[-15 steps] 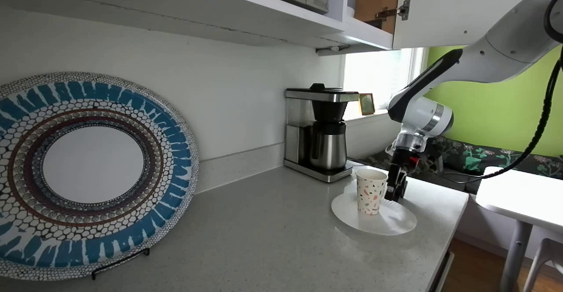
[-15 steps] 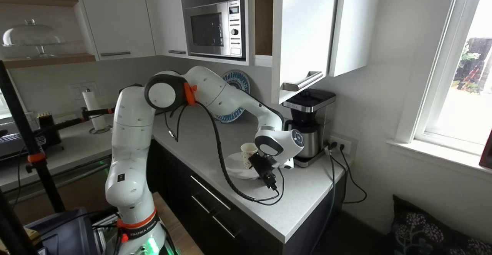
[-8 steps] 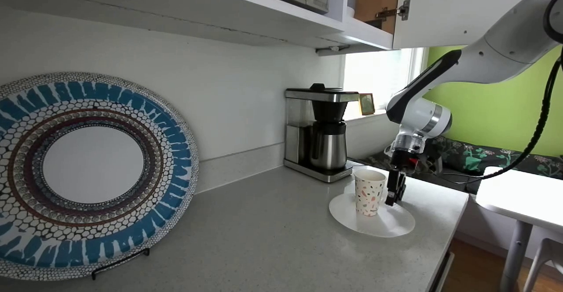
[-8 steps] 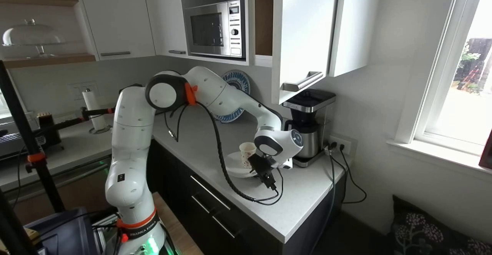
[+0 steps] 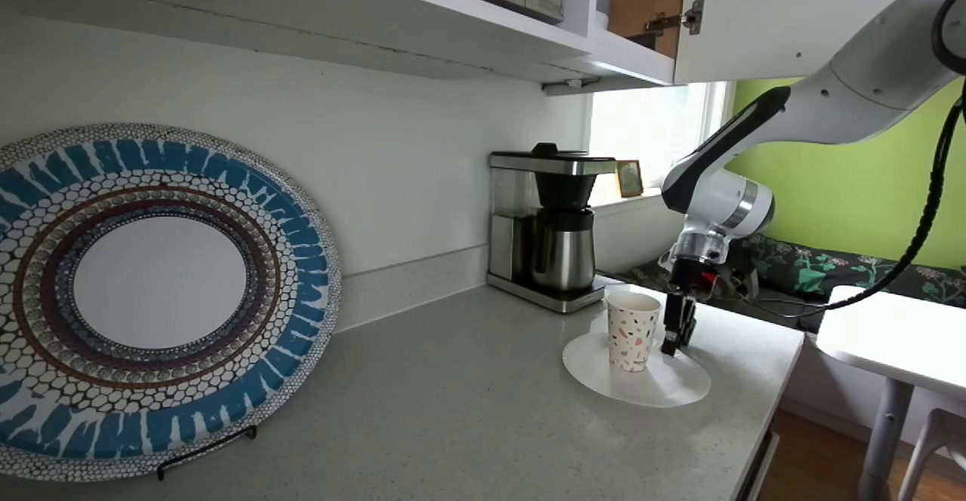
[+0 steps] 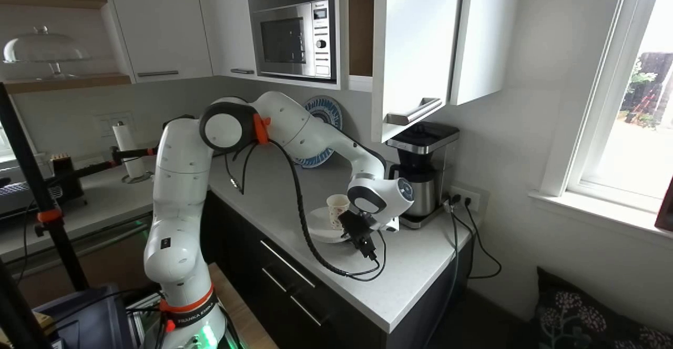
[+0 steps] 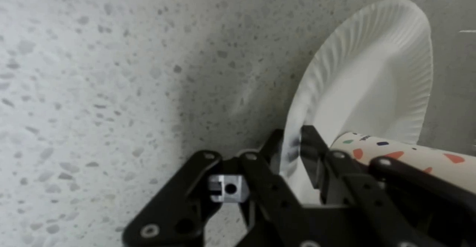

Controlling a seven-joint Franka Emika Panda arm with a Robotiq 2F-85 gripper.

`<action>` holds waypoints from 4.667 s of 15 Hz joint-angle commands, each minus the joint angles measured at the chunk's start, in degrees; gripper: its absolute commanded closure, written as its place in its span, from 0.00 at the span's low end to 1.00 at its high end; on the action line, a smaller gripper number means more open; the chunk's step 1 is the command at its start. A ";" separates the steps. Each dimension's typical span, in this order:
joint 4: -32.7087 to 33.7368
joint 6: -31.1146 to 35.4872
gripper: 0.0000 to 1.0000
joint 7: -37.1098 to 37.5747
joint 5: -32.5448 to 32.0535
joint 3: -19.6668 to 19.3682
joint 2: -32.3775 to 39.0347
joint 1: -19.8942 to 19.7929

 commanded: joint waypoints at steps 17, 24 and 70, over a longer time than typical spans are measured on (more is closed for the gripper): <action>-0.25 -0.06 0.98 -2.60 1.63 0.53 2.36 -1.43; -0.70 -0.39 0.98 -3.60 1.78 0.35 1.09 -1.71; 2.11 -17.53 0.98 -13.43 16.10 -3.09 4.25 -6.71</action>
